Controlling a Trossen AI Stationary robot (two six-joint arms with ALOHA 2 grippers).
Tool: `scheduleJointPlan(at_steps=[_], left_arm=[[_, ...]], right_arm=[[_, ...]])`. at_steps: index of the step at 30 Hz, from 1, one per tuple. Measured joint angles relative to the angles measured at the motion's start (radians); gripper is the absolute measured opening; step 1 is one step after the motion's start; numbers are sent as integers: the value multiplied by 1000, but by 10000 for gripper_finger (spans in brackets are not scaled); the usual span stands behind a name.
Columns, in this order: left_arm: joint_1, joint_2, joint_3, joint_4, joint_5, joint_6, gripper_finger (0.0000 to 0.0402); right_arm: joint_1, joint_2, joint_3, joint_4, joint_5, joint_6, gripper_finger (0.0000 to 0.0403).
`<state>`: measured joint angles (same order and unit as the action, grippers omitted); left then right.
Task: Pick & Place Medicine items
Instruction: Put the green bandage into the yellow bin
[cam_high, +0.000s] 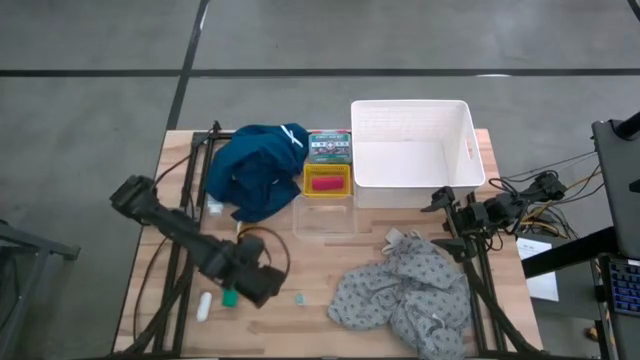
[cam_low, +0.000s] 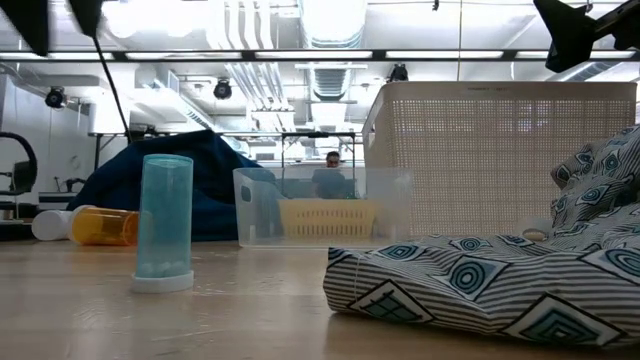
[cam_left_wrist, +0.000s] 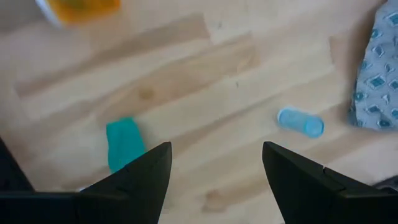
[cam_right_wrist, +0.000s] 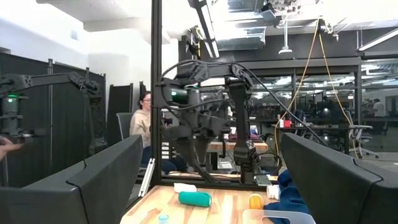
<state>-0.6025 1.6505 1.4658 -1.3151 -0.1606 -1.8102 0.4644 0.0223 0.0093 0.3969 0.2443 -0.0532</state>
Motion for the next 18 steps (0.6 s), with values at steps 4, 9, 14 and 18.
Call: scheduleJointPlan(at_steps=[4,9,14,18], left_arm=[[-65,2,0,-19,1,-134,256],[-117,2,-1,-32,23,-252,256],[-137,3,-11,-43,52,-329,257],[-138,3,-68,-29,106,-376,254]], right_arm=[[0,0,0,0,0,0,380],[0,0,0,0,0,0,380],[0,0,0,0,0,0,380],[0,0,0,0,0,0,380]])
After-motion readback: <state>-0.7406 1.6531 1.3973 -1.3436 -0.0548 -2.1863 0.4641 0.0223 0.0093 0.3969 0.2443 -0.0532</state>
